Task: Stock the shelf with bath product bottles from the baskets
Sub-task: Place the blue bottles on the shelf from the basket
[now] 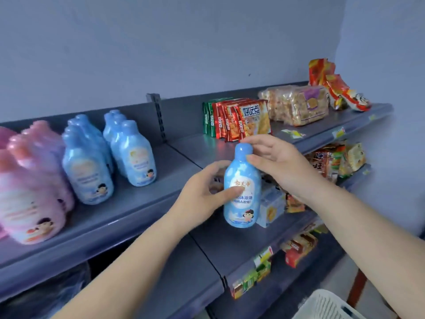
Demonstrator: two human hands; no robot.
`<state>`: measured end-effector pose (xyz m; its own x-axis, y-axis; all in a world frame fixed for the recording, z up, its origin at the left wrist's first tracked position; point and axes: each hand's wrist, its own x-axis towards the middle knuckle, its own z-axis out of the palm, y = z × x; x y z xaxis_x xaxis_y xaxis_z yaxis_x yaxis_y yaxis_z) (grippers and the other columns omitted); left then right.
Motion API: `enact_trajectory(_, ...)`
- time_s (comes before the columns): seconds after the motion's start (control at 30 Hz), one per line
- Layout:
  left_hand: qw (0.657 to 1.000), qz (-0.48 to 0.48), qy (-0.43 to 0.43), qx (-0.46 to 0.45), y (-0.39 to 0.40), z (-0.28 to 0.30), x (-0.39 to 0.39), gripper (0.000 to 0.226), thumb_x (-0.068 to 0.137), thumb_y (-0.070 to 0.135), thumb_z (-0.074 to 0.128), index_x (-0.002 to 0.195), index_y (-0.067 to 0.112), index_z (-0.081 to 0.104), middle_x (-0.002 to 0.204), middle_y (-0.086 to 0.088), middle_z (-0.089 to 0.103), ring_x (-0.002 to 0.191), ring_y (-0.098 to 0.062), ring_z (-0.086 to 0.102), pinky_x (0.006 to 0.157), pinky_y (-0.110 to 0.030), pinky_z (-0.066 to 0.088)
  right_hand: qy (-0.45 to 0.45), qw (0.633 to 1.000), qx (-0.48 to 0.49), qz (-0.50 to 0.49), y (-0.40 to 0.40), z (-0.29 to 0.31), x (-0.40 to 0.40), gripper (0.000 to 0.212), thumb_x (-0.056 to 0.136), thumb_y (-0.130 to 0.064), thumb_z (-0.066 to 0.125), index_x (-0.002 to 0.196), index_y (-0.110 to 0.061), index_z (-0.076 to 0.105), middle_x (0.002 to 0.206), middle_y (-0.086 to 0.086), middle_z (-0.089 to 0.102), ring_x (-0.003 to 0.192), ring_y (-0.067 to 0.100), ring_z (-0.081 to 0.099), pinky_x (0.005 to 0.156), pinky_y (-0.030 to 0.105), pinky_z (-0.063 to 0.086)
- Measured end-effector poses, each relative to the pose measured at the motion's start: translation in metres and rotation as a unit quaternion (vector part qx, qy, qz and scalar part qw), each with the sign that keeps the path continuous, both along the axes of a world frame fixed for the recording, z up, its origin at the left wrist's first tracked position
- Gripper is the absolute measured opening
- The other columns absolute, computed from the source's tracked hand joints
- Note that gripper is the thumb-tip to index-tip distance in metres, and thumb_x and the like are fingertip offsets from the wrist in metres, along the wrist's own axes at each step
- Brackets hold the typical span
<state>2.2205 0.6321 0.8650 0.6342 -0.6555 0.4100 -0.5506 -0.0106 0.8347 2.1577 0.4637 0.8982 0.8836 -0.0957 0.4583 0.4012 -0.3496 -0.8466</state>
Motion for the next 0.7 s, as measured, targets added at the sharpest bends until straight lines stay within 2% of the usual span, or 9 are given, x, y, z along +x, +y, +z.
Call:
enact_trajectory(0.13,0.999,0.050,-0.007,-0.014,0.034,0.011,0.007,0.036,0.079,0.020,0.074,0.110,0.026,0.058,0.098,0.009,0.069,0.089,-0.011,0.067,0.076,-0.028,0.056,-0.025,0.999,0.021,0.020,0.032,0.007,0.022,0.023,0.089,-0.005,0.058,0.103,-0.023,0.058,0.103,-0.006,0.067,0.095,0.002,0.063,0.084,0.019,0.050)
enact_trajectory(0.2,0.997,0.071,-0.021,-0.021,0.048,0.015,0.011,0.038,0.076,0.025,0.073,0.111,0.027,0.059,0.100,0.010,0.069,0.089,-0.010,0.066,0.078,-0.024,0.055,-0.035,0.999,0.017,0.022,0.046,0.010,0.029,0.022,0.088,-0.008,0.059,0.101,-0.026,0.058,0.102,-0.008,0.067,0.095,0.003,0.064,0.083,0.021,0.050)
enact_trajectory(0.3,0.994,0.095,-0.040,-0.029,0.062,0.022,0.016,0.035,0.081,0.019,0.072,0.114,0.022,0.060,0.104,0.010,0.068,0.093,-0.008,0.064,0.079,-0.017,0.051,-0.041,0.998,0.017,0.046,0.061,0.015,0.036,0.026,0.085,-0.007,0.063,0.101,-0.027,0.058,0.099,-0.011,0.067,0.092,-0.003,0.064,0.081,0.015,0.050)
enact_trajectory(0.4,0.992,0.115,-0.039,-0.039,0.069,0.029,0.019,0.032,0.082,0.019,0.071,0.111,0.027,0.060,0.101,0.011,0.068,0.094,-0.008,0.064,0.084,-0.026,0.053,-0.031,0.997,0.000,0.073,0.067,0.019,0.040,0.037,0.080,-0.007,0.068,0.102,-0.035,0.058,0.098,-0.019,0.069,0.098,-0.004,0.063,0.084,0.015,0.050)
enact_trajectory(0.53,0.988,0.141,-0.050,-0.042,0.070,0.041,0.024,0.031,0.082,0.022,0.070,0.107,0.034,0.058,0.098,0.013,0.067,0.092,-0.010,0.064,0.083,-0.033,0.055,-0.038,0.996,-0.023,0.079,0.066,0.028,0.051,0.036,0.077,-0.012,0.072,0.098,-0.039,0.059,0.097,-0.024,0.069,0.096,-0.005,0.063,0.082,0.012,0.049)
enact_trajectory(0.7,0.977,0.194,-0.084,-0.038,0.064,0.069,0.035,0.033,0.080,0.024,0.072,0.111,0.023,0.060,0.096,0.008,0.067,0.084,-0.009,0.063,0.071,-0.015,0.051,-0.065,0.992,-0.009,0.112,0.060,0.052,0.078,0.030,0.070,-0.018,0.072,0.096,-0.030,0.064,0.095,-0.016,0.072,0.094,0.001,0.066,0.082,0.016,0.051)
